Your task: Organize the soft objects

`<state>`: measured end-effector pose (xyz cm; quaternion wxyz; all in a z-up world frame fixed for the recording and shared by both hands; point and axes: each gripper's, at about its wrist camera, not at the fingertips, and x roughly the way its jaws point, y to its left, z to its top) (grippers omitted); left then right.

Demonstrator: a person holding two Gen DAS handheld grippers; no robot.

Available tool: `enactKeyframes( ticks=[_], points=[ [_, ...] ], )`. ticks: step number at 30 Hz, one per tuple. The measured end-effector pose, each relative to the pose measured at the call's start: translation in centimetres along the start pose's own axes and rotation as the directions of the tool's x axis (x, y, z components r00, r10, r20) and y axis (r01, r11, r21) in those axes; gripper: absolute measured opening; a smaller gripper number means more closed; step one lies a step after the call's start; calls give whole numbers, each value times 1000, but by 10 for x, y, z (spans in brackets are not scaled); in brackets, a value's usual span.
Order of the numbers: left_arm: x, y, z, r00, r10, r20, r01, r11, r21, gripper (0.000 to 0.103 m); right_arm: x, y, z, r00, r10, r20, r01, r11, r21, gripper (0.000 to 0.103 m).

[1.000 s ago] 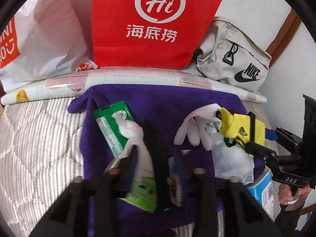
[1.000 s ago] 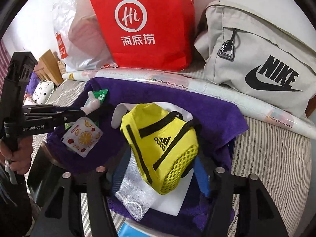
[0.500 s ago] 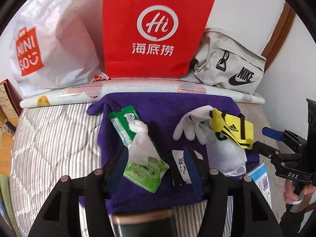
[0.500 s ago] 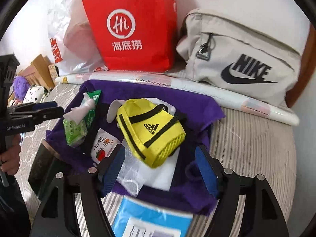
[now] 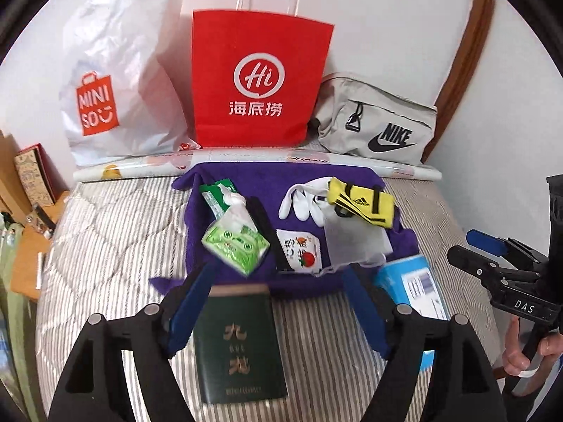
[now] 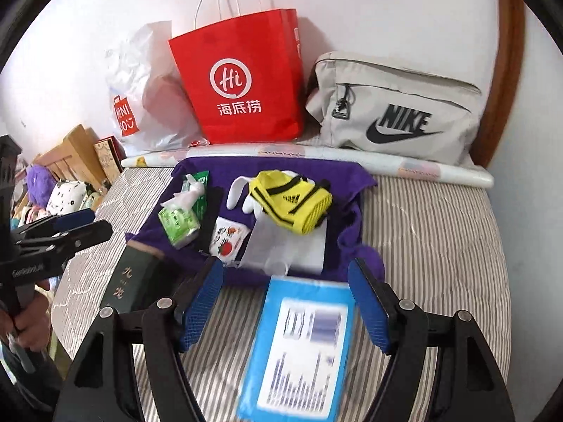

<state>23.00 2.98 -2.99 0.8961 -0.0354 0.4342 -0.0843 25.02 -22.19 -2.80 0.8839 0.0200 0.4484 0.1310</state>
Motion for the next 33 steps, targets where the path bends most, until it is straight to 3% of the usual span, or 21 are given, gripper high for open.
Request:
enactKeyframes(
  ticks=[7, 14, 26, 33],
  points=[
    [-41, -16, -33, 999, 31, 42, -31, 999, 6, 84, -40, 13, -33, 999, -9, 48, 6, 999, 52, 93],
    [-91, -34, -70, 991, 60, 122, -65, 997, 40, 84, -78, 30, -64, 993, -99, 67, 96, 994, 47, 94],
    [-141, -51, -125, 982, 85, 171, -90, 996, 22, 85, -138, 43, -131, 988, -80, 131, 73, 996, 59, 94],
    [-157, -59, -137, 977, 101, 186, -109, 994, 32, 85, -165, 47, -147, 981, -106, 164, 97, 993, 61, 94]
  ],
)
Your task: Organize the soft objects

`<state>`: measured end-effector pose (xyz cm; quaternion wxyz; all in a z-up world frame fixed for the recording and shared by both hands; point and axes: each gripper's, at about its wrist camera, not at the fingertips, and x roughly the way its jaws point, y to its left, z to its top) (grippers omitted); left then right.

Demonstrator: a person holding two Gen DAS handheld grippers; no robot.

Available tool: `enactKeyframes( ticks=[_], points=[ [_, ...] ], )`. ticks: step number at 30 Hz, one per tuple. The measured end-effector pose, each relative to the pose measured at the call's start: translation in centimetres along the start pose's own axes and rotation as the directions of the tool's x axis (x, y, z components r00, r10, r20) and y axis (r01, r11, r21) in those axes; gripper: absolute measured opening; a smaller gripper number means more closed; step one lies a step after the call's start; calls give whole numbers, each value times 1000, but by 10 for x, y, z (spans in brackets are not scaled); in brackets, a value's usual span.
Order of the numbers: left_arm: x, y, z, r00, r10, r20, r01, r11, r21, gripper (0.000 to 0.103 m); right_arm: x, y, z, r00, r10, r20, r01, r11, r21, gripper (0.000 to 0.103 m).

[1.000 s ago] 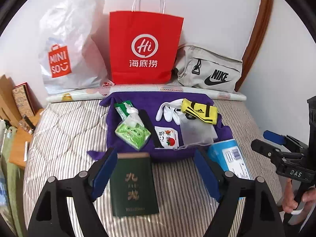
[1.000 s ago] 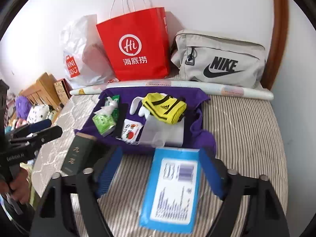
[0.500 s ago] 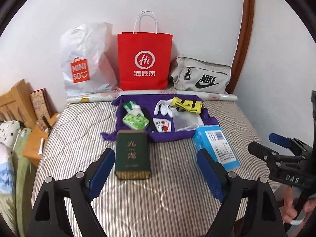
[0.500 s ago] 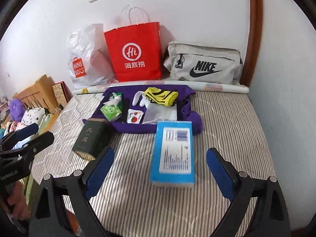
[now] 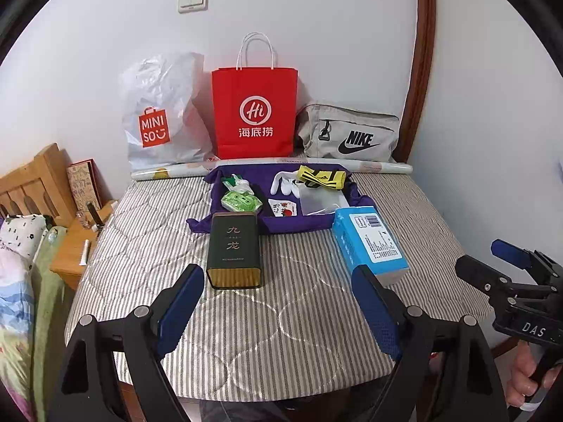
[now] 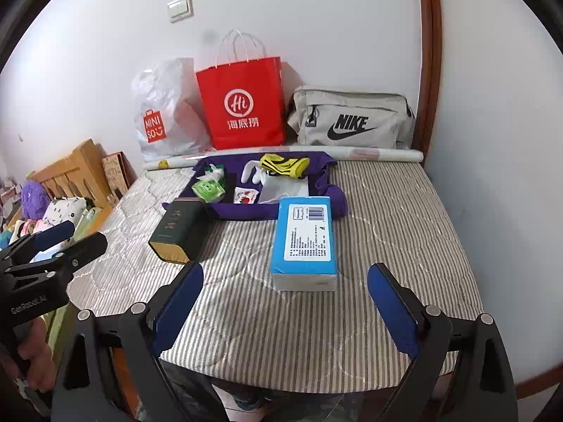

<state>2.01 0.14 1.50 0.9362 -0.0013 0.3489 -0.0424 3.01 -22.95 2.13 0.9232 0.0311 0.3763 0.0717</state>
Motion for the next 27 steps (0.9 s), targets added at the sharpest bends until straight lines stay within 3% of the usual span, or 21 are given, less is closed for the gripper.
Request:
enactKeyframes(
  ticks=[27],
  points=[
    [-19, -5, -9, 1000, -3, 13, 3, 1000, -6, 85, -25, 11, -10, 1000, -7, 28, 8, 999, -47, 94]
  ],
)
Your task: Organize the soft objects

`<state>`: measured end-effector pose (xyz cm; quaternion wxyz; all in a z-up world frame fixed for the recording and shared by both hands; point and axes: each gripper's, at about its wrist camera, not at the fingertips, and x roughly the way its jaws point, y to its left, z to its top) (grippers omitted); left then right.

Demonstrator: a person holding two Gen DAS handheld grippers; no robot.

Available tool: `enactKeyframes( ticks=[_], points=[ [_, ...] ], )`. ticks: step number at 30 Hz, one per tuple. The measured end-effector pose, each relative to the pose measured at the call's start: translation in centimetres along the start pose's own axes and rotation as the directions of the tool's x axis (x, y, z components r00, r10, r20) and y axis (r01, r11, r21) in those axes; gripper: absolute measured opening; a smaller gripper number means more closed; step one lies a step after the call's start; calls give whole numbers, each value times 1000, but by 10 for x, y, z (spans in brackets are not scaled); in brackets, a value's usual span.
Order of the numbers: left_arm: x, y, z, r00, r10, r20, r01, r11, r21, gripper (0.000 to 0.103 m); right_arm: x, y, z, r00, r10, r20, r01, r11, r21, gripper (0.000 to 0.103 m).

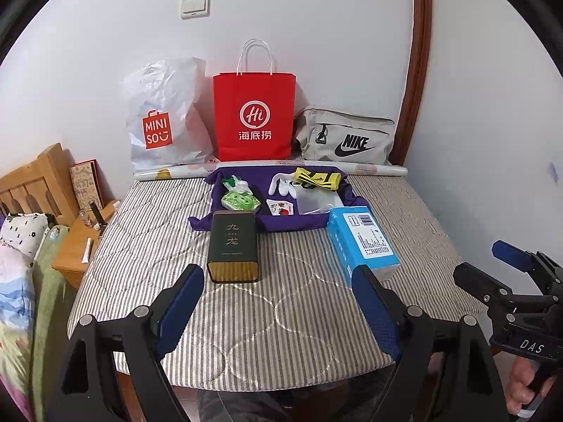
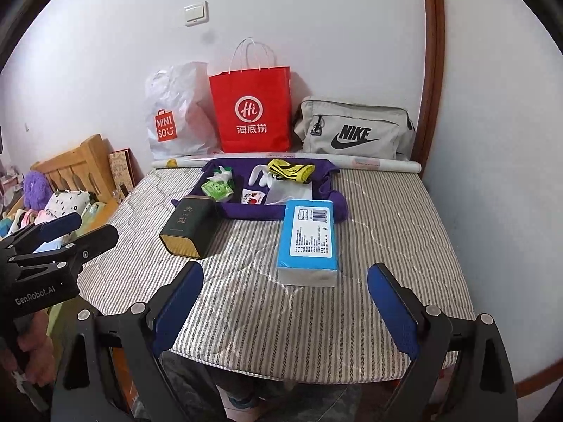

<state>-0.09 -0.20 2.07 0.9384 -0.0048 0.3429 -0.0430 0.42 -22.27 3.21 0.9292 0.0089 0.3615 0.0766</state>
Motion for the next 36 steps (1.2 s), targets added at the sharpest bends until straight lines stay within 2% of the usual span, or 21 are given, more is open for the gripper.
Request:
enactKeyframes(
  ticks=[36],
  points=[
    [-2, 2, -2, 1000, 1, -7, -1, 1000, 4, 85, -2, 2, -5, 999, 33, -13, -33, 999, -5, 94]
  ],
)
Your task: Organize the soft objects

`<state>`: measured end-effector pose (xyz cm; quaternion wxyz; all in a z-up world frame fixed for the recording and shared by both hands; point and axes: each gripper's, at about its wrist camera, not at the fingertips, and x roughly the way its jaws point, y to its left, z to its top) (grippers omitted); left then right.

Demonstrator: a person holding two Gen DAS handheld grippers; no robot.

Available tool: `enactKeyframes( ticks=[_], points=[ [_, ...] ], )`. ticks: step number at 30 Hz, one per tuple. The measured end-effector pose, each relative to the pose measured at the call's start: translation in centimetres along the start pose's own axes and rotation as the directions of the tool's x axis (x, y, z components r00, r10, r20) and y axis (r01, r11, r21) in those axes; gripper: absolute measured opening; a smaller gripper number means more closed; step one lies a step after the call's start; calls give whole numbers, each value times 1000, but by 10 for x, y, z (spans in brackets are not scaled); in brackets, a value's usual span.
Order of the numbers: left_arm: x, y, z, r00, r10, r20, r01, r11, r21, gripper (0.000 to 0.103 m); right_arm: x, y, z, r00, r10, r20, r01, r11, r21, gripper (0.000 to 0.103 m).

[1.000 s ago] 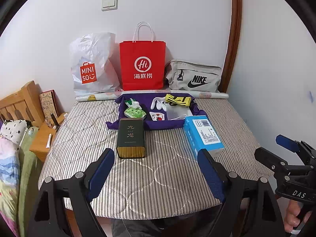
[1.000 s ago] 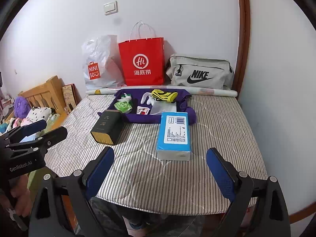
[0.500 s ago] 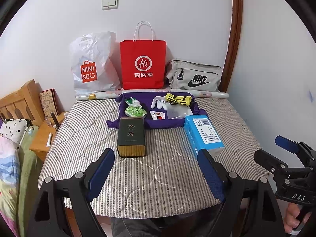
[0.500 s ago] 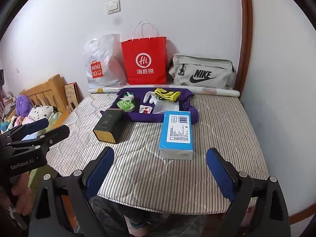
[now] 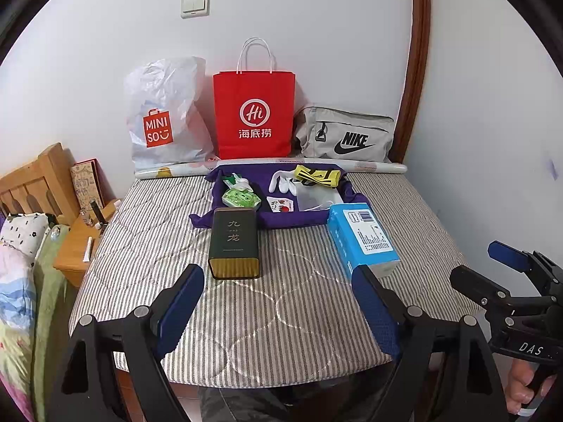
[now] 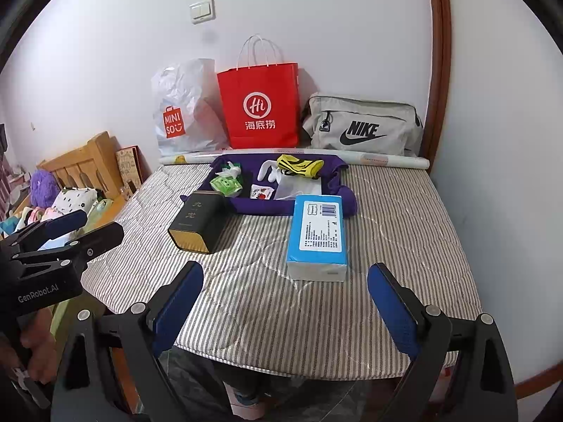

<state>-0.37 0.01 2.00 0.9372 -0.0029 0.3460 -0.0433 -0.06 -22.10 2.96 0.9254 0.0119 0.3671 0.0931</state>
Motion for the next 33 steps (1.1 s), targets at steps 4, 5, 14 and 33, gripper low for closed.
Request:
enactKeyframes(
  ticks=[4, 5, 14, 33],
  points=[
    [0, 0, 0, 1000, 2, -1, -2, 1000, 0, 85, 0, 0, 0, 1000, -1, 1, 1, 1000, 1, 94],
    [0, 1, -1, 1000, 2, -1, -2, 1000, -1, 85, 0, 0, 0, 1000, -4, 0, 4, 1000, 0, 94],
    [-2, 2, -2, 1000, 1, -2, -1, 1000, 0, 85, -1, 0, -1, 1000, -5, 0, 5, 1000, 0, 94],
    [-3, 2, -3, 1000, 11, 11, -11, 1000, 8, 85, -1, 0, -2, 1000, -12, -1, 12, 1000, -6, 94]
  ],
)
